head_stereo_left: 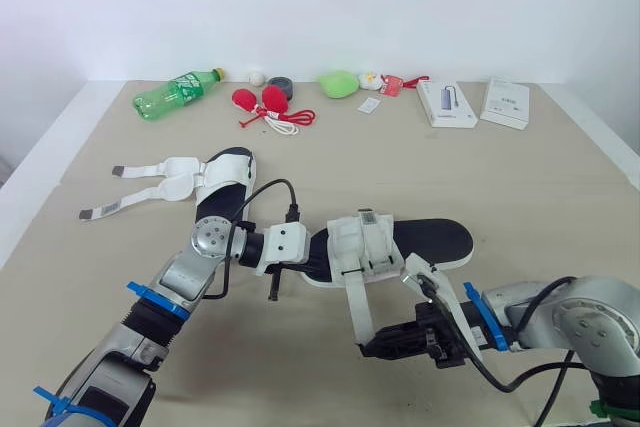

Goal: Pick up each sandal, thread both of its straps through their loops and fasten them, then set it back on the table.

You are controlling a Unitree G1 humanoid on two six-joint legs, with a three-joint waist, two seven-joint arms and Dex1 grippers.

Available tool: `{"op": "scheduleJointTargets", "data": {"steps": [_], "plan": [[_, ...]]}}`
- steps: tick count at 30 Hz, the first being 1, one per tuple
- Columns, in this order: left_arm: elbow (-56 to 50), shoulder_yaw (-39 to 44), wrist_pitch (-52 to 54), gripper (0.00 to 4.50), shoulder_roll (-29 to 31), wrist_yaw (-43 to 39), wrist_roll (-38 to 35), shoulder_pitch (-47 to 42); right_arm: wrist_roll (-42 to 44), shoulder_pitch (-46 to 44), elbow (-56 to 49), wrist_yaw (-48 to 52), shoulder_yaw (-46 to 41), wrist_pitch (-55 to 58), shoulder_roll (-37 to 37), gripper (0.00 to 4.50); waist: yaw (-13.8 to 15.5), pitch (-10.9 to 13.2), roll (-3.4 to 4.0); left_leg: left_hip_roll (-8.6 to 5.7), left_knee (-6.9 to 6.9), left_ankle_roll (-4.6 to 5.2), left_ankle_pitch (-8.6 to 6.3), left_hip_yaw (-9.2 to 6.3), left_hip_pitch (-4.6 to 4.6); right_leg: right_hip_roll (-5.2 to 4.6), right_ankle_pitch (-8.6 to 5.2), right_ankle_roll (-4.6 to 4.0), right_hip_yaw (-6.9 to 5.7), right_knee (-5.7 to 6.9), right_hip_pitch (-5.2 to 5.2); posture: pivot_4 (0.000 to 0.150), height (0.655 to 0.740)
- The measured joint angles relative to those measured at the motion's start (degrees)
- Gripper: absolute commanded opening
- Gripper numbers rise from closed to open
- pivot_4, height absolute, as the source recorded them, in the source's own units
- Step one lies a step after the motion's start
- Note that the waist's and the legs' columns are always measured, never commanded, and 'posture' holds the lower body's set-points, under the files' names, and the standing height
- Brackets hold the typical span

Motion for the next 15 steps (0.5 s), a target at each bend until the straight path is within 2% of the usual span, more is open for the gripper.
{"op": "scheduleJointTargets", "data": {"steps": [3,4,7,9,14,15], "plan": [[0.0,-0.01,0.01,0.0,-0.02,0.01,0.0,0.0,1.54,0.88,-2.09,3.12,0.34,-0.05,-3.21,1.95,0.0,0.0,0.0,0.0,-0.01,0.0,0.0,-0.02,-0.01,0.0,-0.01,0.0,-0.01,-0.02,-0.01,0.15,0.74],[0.01,0.01,0.02,0.0,-0.02,0.02,0.01,0.0,1.23,1.06,-2.87,4.13,0.43,-0.6,-4.57,2.48,0.01,0.0,0.0,0.0,-0.01,0.0,0.0,-0.03,-0.01,-0.01,0.0,0.0,-0.02,-0.02,0.0,0.15,0.74],[0.06,0.02,0.01,0.0,-0.02,0.05,0.02,0.0,-3.47,2.15,-5.79,10.87,2.15,-6.32,-11.37,3.84,0.01,0.01,0.01,0.0,0.0,0.0,0.0,-0.02,0.0,-0.04,0.0,0.0,-0.03,-0.04,0.0,0.15,0.74],[0.21,0.08,-0.06,0.0,-0.01,0.0,0.02,-0.04,-9.01,2.43,-6.15,16.46,2.59,-13.5,-14.54,4.41,0.02,0.01,0.02,0.0,0.01,0.0,0.0,0.0,0.02,-0.02,0.0,0.01,-0.04,-0.04,-0.01,0.15,0.74],[0.6,0.09,-0.37,0.0,-0.07,-0.06,0.02,-0.15,-26.2,-0.44,-3.22,26.67,3.15,-39.35,-14.83,4.41,0.02,0.01,0.01,-0.01,0.02,0.0,0.0,0.05,0.05,0.01,0.02,0.04,-0.12,-0.05,0.0,0.15,0.74],[0.69,0.07,-0.46,0.0,-0.11,-0.08,0.02,-0.18,-34.16,-2.18,0.19,28.32,4.15,-52.19,-12.04,4.41,0.02,0.01,0.01,-0.03,0.02,0.0,0.0,0.08,0.05,0.01,0.03,0.06,-0.09,-0.05,0.0,0.15,0.74]]}}
